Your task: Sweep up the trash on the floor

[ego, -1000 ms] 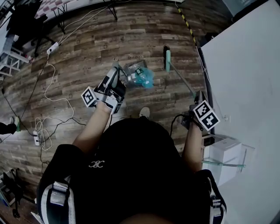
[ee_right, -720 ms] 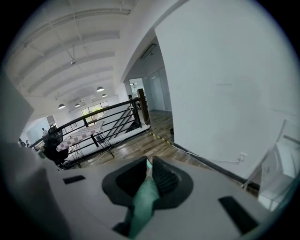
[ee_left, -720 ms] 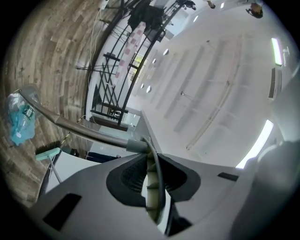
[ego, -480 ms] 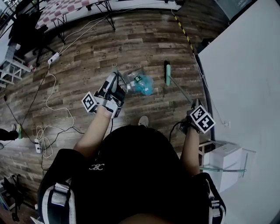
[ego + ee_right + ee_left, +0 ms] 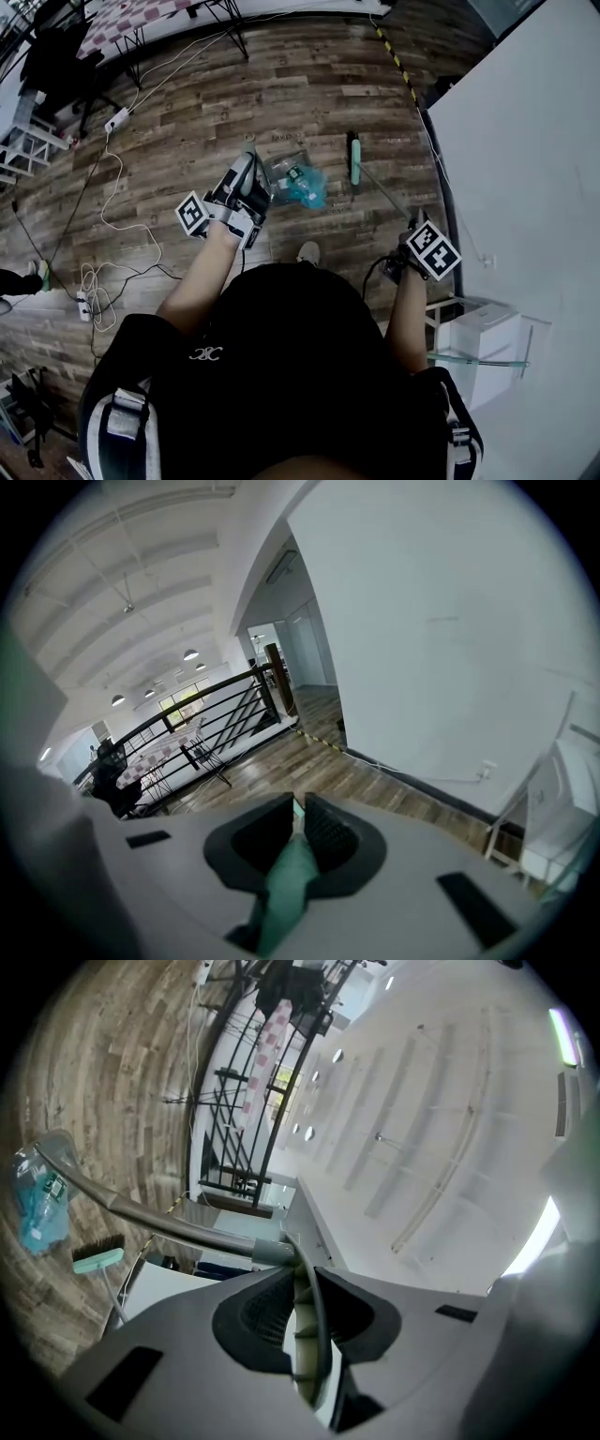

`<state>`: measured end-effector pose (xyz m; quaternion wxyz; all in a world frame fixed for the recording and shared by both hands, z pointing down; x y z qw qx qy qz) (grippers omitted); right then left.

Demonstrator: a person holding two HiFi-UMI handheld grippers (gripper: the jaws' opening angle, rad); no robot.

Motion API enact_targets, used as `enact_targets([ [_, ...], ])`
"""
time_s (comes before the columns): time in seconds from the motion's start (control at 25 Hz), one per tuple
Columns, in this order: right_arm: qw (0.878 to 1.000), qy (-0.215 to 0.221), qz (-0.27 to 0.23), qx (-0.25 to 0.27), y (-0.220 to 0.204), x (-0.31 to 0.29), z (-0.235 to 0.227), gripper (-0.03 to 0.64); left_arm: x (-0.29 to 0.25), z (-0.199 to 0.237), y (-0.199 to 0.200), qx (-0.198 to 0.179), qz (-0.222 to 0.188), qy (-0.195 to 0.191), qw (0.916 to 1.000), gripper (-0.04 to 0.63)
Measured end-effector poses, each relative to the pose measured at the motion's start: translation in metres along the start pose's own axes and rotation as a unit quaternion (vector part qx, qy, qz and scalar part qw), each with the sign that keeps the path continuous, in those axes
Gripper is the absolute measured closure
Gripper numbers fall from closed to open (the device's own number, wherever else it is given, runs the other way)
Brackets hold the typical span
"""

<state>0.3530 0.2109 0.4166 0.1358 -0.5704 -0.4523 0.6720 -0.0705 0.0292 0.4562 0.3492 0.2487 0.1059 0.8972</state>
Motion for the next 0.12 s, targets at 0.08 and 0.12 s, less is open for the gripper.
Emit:
enact_targets([
  [0.08,1.0,0.001,-0.001,-0.001,0.0016,-0.0028,-0.0002,0.568,-0.0028,0.0011,-0.0006,0.002,0.002,0.001,1.0,0.532],
  [0.12,1.0,0.001,-0.001,-0.001,0.0024,-0.0041,-0.0002,0.568,-0.0042,0.0015,-0.001,0.003,0.003,0.002,1.0,0.532],
])
Point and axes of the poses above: the fingertips, and each gripper's own axes: x backward along the fingers, z to its left, y out of its top, the point moved 9 cm from there along x, backward along the fingers, and after that the axes turned 14 degrees about x, right-handed, at the moved point
